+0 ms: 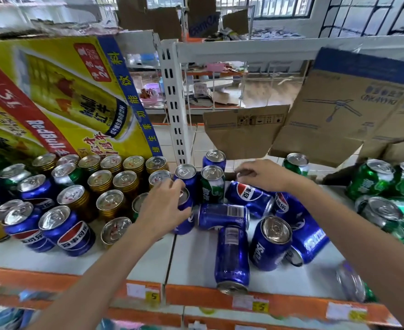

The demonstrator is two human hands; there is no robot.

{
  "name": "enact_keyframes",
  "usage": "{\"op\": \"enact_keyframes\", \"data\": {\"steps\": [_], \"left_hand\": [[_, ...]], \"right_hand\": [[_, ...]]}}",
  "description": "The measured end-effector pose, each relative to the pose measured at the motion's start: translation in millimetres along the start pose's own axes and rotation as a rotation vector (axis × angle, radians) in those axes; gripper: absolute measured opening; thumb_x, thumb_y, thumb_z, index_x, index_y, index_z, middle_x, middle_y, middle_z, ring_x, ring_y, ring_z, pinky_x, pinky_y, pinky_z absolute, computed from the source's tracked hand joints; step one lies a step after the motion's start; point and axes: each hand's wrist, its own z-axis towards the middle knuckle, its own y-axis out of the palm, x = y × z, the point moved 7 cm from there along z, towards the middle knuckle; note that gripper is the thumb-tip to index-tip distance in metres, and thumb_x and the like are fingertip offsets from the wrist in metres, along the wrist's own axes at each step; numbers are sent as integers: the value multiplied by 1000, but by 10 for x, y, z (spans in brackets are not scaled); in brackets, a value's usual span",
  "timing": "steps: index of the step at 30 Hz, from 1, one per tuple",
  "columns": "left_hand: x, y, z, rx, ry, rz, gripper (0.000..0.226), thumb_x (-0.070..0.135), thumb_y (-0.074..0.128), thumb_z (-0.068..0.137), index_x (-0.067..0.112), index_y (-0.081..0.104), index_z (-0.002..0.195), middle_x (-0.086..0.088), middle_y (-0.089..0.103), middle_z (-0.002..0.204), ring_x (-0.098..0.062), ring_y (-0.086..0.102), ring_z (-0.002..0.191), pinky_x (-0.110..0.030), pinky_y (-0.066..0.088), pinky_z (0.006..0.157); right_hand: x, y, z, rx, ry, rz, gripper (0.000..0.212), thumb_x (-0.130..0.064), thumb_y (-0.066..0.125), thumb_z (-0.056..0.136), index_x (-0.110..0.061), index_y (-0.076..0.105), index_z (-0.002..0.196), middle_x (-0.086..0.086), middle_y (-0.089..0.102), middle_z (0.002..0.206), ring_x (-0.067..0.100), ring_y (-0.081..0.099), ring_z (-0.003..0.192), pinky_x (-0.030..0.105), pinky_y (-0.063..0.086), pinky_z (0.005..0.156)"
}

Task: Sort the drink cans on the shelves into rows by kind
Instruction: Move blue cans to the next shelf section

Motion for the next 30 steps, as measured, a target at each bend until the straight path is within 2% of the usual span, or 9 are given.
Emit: {"op": "enact_keyframes", "data": {"steps": [4,7,9,11,13,16,21,26,30], "left_hand": [[150,-70,-108,124,86,83,40,32,66,81,19,56,118,-3,52,119,-22,46,114,-35,36,95],[421,-13,-361,202,192,-39,32,38,67,80,17,60,104,-3,53,105,-23,53,101,-33,43,84],[606,281,-546,-17,151,-91,50,57,57,82,20,52,115,-1,45,113,-21,53,102,-30,45,83],[724,655,-719,-275,63,-17,78,71,50,77,22,33,135,-3,34,131,-24,48,116,-34,44,91],[784,877,-833,-339,-26,-61,94,73,55,72,23,16,143,-4,24,141,-27,44,123,-37,43,94],[805,915,-884,-256,-97,-224,95,64,66,67,27,18,141,-3,22,139,-29,46,120,-35,43,90],[666,618,-1017,-121,-211,-308,75,57,68,61,27,35,122,4,36,113,-17,50,102,-29,40,79],[315,229,-1023,108,-350,-284,64,42,74,68,20,37,115,2,46,108,-22,49,103,-33,43,80],[153,114,-956,141,-354,-249,60,38,74,70,18,41,116,-1,48,105,-25,45,110,-37,43,87]], "right_hand": [[-99,-9,-653,-24,-40,-24,35,-43,50,92,-23,60,118,-6,63,112,9,56,99,25,44,86],[-28,116,-1013,-68,-4,26,56,-60,53,80,-30,50,127,-10,55,123,6,52,105,23,43,90],[67,337,-1157,-129,39,10,75,-61,61,75,-33,33,139,-8,41,137,12,45,120,26,39,98],[112,581,-1235,-114,45,-33,87,-48,70,76,-34,18,144,-4,30,141,21,41,126,31,40,98],[121,694,-1269,17,36,-59,89,-38,72,75,-34,14,143,-1,30,136,26,46,119,34,46,89],[125,687,-1286,123,28,-50,88,-36,70,76,-32,14,144,2,34,134,26,46,119,32,43,86],[-9,731,-1270,152,-52,-34,90,-43,73,72,-27,20,143,5,40,128,27,47,116,33,41,88],[-358,971,-1101,165,-93,152,90,-36,76,71,-28,23,142,4,39,131,25,40,122,37,43,94],[-570,1070,-908,122,-91,254,92,-30,76,72,-28,19,144,7,34,136,29,43,122,38,42,99]]}}
